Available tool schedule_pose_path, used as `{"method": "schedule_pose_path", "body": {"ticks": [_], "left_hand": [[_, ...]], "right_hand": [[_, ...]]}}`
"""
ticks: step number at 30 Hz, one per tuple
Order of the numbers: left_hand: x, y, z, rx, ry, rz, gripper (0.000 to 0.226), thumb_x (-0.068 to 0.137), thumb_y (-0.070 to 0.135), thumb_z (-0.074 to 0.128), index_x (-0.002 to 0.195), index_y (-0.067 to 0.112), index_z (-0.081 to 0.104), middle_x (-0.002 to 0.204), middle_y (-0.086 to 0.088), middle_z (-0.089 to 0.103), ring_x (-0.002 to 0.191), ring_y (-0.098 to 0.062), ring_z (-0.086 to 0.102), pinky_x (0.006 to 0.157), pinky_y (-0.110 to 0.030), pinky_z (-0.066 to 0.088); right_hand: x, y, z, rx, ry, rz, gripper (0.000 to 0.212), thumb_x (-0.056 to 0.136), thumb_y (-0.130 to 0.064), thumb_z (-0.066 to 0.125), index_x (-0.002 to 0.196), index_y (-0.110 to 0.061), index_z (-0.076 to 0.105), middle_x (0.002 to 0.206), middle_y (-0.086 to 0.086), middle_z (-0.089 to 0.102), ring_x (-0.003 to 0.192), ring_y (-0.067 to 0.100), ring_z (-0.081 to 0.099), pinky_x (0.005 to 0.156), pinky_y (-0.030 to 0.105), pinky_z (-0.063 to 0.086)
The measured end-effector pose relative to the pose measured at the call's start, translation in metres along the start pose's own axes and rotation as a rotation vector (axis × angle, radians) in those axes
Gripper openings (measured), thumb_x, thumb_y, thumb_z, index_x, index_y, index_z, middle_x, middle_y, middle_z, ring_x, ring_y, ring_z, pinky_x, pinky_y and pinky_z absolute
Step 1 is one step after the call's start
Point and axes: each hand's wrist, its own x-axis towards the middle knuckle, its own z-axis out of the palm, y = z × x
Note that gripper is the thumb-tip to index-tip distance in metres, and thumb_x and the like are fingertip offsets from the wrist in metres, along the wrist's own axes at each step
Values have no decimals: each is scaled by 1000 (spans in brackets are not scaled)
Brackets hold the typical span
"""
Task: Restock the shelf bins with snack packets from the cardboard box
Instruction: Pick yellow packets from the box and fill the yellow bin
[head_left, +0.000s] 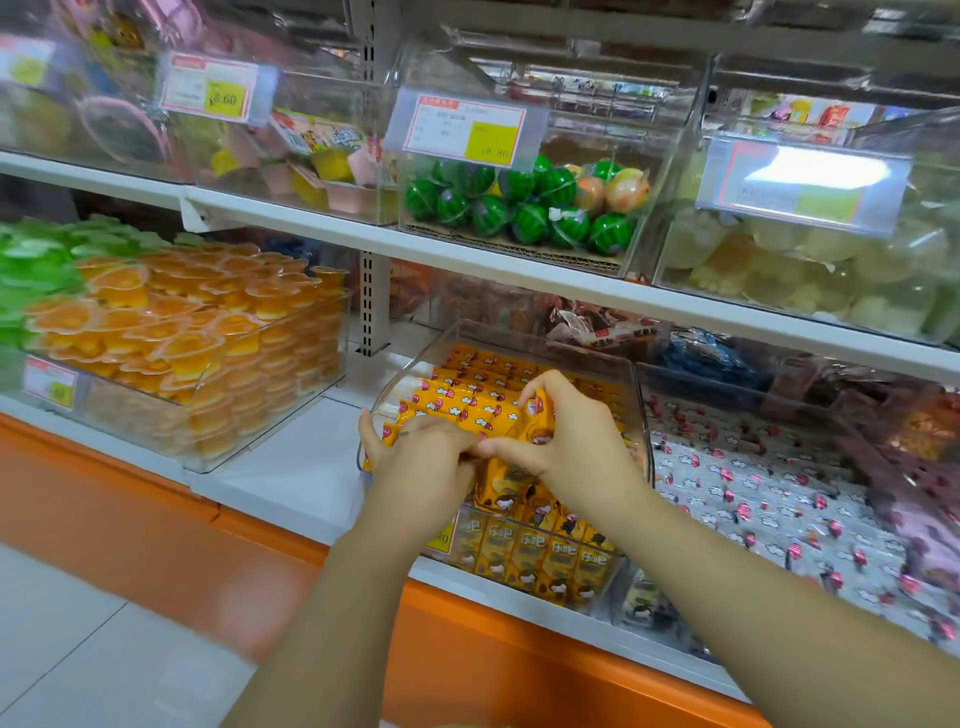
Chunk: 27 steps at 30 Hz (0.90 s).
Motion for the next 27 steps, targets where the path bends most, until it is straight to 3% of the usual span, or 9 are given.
{"method": "schedule_pose_path", "body": {"ticks": [4, 9, 12, 17, 21, 24, 27], "left_hand": [[2, -7, 0, -48, 39, 10, 26, 96, 27, 46, 72, 37, 48, 87, 15, 49, 119, -9, 42, 111, -56, -9], [-1, -8, 3, -138, 119, 32, 28, 97, 26, 46, 73, 38, 56, 87, 16, 57, 113, -7, 45, 111, -53, -12], [-3, -8, 7, -188, 173, 34, 24, 97, 27, 49, 83, 36, 66, 87, 20, 57, 112, -5, 46, 109, -45, -16], [-4, -9, 10, -231, 224, 31, 19, 96, 31, 51, 94, 35, 70, 96, 18, 64, 113, -6, 48, 109, -36, -13], [-1, -8, 9, -196, 172, -5, 20, 96, 34, 49, 91, 40, 67, 83, 20, 53, 113, -5, 47, 109, -38, -12], [-1, -6, 5, -183, 173, -26, 31, 97, 21, 47, 71, 37, 47, 77, 14, 46, 113, -11, 47, 111, -40, -8], [-4, -5, 5, -208, 216, -35, 37, 94, 11, 47, 68, 34, 37, 76, 11, 44, 111, -14, 48, 112, -40, -7]], "right_hand": [[-5, -4, 1, -8, -97, -72, 40, 80, -45, 69, 108, -26, 47, 82, -9, 57, 63, 4, 50, 55, 20, 37], [-13, -7, -10, -86, -178, -125, 37, 87, -42, 60, 119, -30, 45, 86, -14, 58, 62, -5, 53, 55, 10, 37], [-15, -7, -11, -94, -156, -156, 37, 87, -41, 62, 119, -30, 48, 96, -19, 56, 70, -5, 53, 61, 10, 37], [-22, -7, -6, 36, -83, -178, 28, 85, -34, 66, 110, -29, 54, 79, -16, 60, 67, -5, 56, 60, 11, 42], [-11, -5, -6, 82, -72, -91, 31, 85, -33, 66, 112, -25, 54, 83, -10, 66, 62, 0, 64, 61, 15, 51], [-6, -10, 2, -55, -69, -158, 45, 84, -38, 67, 124, -24, 53, 102, -6, 67, 84, 5, 65, 79, 21, 52], [-10, -9, 9, -132, 7, -244, 51, 84, -39, 66, 130, -21, 52, 123, -6, 61, 110, 10, 56, 92, 19, 41]]}}
